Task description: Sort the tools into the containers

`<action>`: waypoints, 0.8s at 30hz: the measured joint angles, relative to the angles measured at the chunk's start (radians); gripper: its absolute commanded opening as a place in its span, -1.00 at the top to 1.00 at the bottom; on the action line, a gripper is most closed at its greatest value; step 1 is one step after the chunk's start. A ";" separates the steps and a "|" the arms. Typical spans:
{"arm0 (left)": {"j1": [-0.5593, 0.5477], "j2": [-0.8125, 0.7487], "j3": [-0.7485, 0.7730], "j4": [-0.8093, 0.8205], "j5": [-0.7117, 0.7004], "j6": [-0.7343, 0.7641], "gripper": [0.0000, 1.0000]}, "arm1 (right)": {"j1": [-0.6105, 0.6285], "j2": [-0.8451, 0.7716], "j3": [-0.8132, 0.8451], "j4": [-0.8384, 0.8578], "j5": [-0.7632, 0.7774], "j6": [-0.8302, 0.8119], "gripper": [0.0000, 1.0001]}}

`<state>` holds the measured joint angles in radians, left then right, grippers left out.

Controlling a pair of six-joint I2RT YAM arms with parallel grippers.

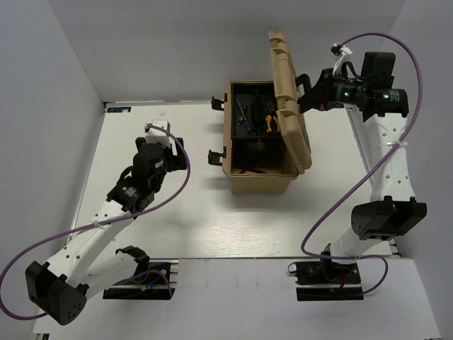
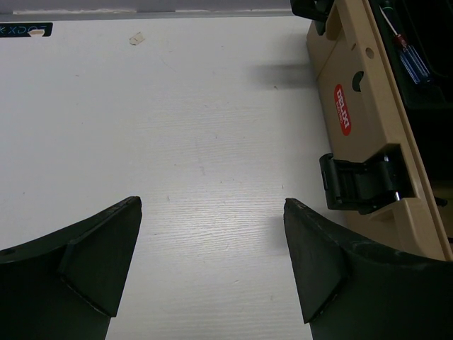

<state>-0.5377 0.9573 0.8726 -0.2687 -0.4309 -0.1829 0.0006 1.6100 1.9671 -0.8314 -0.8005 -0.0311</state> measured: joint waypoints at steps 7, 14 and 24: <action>0.000 0.000 0.000 0.000 0.000 0.000 -0.83 | 0.063 -0.011 -0.071 0.057 -0.146 0.084 1.00; 0.000 0.000 0.000 0.000 0.000 0.001 -0.85 | 0.066 -0.113 -0.080 0.065 0.050 0.072 0.47; 0.000 0.024 0.000 -0.001 0.019 0.002 -1.00 | 0.065 -0.282 -0.475 0.098 0.500 -0.062 -0.81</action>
<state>-0.5377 0.9817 0.8722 -0.2695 -0.4114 -0.1806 0.0658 1.3281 1.4925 -0.7330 -0.3008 -0.0933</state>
